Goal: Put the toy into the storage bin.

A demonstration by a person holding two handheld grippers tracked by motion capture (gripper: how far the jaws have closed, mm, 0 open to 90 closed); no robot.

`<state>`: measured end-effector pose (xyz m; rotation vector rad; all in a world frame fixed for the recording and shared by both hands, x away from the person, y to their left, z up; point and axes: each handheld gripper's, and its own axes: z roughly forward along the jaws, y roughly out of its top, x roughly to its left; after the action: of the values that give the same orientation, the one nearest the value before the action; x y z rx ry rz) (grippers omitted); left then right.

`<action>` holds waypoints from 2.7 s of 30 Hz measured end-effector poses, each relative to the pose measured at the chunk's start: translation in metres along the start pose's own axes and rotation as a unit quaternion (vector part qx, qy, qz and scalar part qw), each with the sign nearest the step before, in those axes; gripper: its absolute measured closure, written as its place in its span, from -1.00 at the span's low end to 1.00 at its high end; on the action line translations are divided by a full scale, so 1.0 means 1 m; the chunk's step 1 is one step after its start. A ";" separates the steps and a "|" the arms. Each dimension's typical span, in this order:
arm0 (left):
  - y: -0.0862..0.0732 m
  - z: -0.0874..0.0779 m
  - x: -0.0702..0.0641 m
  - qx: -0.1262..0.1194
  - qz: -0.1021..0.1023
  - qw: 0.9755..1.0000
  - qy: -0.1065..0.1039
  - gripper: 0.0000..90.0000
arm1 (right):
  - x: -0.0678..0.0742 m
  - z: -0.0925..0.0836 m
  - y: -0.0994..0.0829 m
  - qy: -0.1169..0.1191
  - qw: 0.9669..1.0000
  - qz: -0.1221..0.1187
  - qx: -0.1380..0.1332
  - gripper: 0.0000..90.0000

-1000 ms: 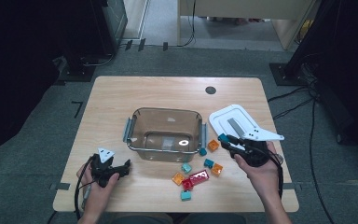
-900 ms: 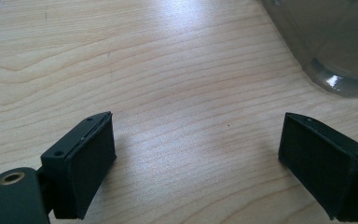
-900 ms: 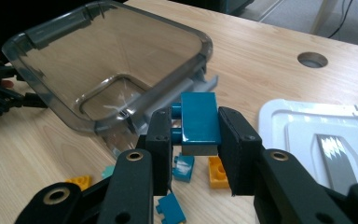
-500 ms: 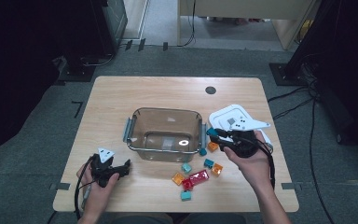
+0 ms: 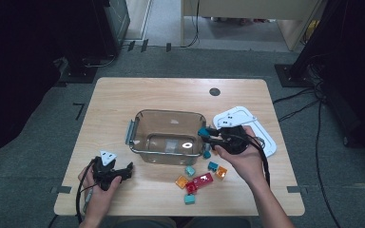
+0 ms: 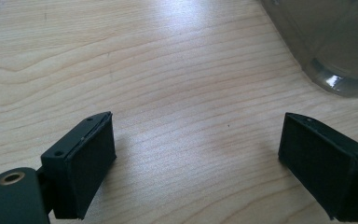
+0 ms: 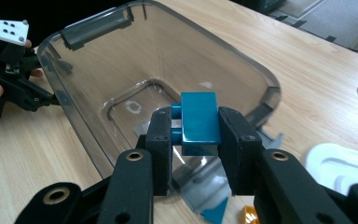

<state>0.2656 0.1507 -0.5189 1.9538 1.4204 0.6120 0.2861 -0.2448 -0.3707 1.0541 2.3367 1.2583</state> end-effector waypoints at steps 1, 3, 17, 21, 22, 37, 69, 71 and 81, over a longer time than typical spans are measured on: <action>0.000 0.000 0.000 0.000 0.000 1.000 0.000 -0.77 | 0.001 0.003 0.001 0.002 1.000 0.000 0.003 0.51; 0.000 0.000 0.000 0.000 0.000 1.000 0.000 -0.77 | 0.003 0.008 0.003 0.006 1.000 -0.005 0.007 0.51; 0.000 0.000 0.000 -0.001 0.000 1.000 0.001 -0.77 | 0.005 0.051 0.017 0.019 0.998 -0.019 0.058 0.51; 0.000 0.000 0.000 -0.002 0.000 1.000 0.000 -0.77 | 0.004 0.063 0.018 0.015 0.996 -0.026 0.090 0.51; 0.000 0.000 0.000 -0.002 0.000 1.000 0.000 -0.77 | 0.004 0.065 0.019 0.013 0.995 -0.031 0.095 0.51; 0.000 0.000 0.000 -0.002 0.000 1.000 0.000 -0.77 | 0.013 0.092 0.034 0.001 0.976 -0.086 0.201 0.51; 0.000 0.000 0.000 -0.002 0.000 1.000 0.000 -0.77 | 0.005 0.077 0.034 0.018 0.985 -0.055 0.163 0.38; 0.000 0.000 0.000 -0.002 0.000 1.000 0.000 -0.77 | 0.003 0.072 0.033 0.018 0.987 -0.049 0.149 0.36; 0.000 0.000 0.000 -0.002 0.000 1.000 0.000 -0.77 | -0.007 0.038 0.029 0.015 0.996 -0.026 0.082 0.19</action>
<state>0.2659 0.1505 -0.5191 1.9503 1.4187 0.6143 0.3250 -0.2164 -0.3698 1.0229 2.5092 1.0876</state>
